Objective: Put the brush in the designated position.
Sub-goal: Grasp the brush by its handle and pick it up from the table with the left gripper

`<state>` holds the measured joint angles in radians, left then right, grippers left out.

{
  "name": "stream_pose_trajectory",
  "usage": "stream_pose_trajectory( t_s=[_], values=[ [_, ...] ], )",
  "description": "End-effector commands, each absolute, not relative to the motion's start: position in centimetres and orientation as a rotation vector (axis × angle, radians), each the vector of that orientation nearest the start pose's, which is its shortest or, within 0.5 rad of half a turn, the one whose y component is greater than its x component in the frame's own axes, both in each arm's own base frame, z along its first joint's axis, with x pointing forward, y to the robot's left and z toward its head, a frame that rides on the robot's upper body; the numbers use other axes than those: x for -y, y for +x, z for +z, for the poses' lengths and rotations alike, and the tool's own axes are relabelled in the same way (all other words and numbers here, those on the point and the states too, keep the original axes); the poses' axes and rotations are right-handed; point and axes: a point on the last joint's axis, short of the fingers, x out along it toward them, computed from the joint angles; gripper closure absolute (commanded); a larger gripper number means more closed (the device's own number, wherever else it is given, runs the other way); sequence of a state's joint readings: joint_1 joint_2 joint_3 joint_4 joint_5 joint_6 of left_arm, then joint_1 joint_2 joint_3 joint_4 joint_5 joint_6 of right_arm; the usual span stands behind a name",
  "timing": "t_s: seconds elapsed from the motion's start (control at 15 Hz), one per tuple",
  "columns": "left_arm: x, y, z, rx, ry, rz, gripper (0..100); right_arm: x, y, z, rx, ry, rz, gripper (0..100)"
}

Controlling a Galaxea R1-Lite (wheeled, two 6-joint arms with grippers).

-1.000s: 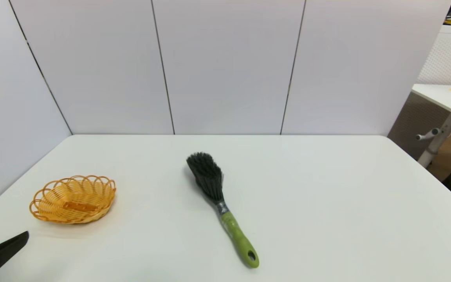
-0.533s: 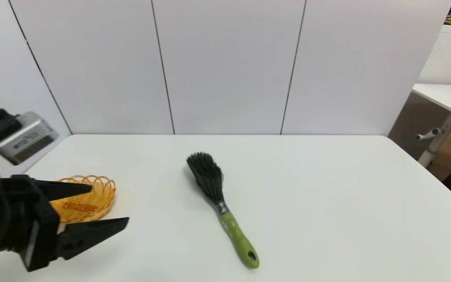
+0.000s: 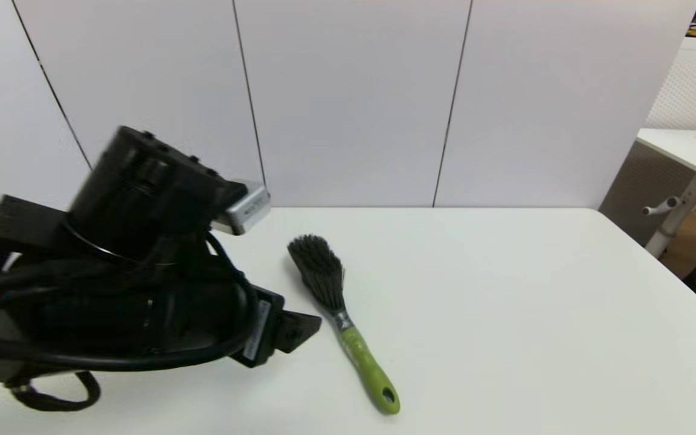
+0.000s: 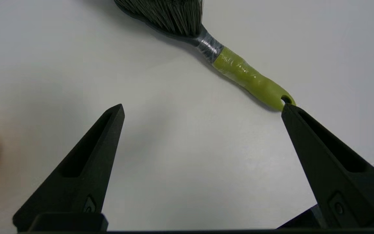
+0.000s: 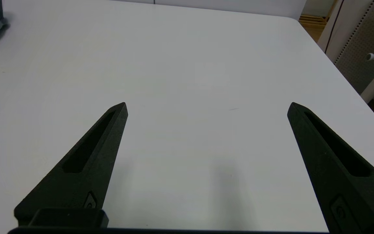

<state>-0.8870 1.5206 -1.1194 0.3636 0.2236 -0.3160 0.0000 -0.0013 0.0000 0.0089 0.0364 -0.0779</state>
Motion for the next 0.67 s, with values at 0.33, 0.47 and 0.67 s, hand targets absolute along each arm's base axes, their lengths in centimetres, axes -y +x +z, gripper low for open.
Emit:
stream_pose_trajectory(
  t_s=[0.33,0.47,0.67],
  values=[
    [24.6,17.6,18.5,-0.755,0.055,-0.174,0,-0.1,-2.3,7.4,-0.006,-0.080,0.037,0],
    [25.5,18.1,18.1,-0.701,0.049,-0.093,0,-0.1,-2.3,7.4,-0.006,-0.080,0.037,0],
    [27.1,18.8,17.6,-0.675,0.022,-0.050,0,-0.1,-2.3,7.4,-0.006,-0.080,0.037,0]
  ],
)
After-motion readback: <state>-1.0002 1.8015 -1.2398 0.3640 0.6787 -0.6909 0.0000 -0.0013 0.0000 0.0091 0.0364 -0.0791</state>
